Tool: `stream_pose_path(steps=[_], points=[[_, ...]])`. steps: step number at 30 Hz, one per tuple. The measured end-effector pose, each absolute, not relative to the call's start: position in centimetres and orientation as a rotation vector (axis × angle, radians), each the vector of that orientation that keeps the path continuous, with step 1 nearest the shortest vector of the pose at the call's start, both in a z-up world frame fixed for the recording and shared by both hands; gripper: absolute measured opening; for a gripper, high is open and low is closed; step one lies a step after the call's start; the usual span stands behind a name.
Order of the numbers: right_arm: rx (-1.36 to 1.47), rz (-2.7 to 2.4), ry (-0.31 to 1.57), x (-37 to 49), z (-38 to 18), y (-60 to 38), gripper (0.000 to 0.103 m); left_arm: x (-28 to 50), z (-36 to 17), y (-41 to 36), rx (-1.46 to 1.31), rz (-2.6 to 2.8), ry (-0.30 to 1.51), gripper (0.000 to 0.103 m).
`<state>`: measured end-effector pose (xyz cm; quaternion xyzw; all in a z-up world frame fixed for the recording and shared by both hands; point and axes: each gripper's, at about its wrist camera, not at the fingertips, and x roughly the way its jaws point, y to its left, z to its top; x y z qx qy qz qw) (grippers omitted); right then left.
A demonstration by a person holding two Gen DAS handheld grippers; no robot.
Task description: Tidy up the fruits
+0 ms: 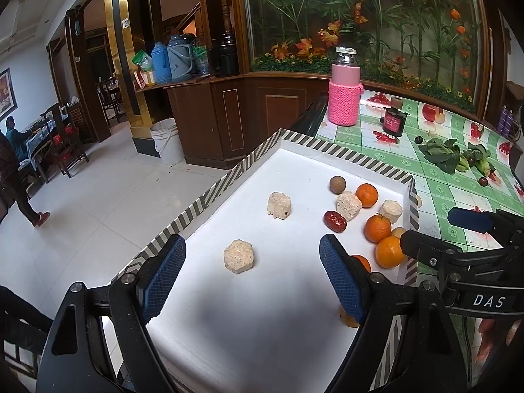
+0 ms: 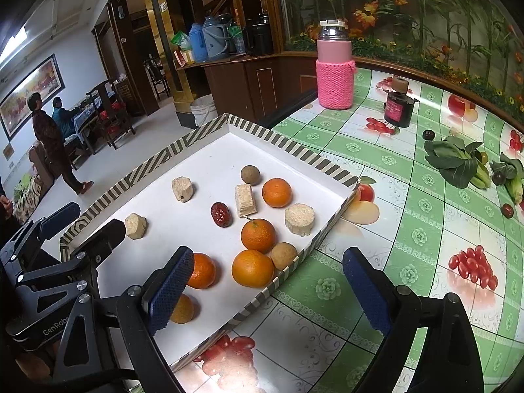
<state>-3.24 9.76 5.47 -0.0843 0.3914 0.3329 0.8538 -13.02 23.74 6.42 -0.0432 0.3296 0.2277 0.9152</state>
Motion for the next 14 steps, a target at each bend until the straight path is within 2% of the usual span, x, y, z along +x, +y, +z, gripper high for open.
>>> stream_pose_path(steps=[14], points=[[-0.172,0.697,0.828,-3.14,5.52,9.43,0.093,-13.39,6.88,22.96,-0.055,0.485,0.658,0.084]])
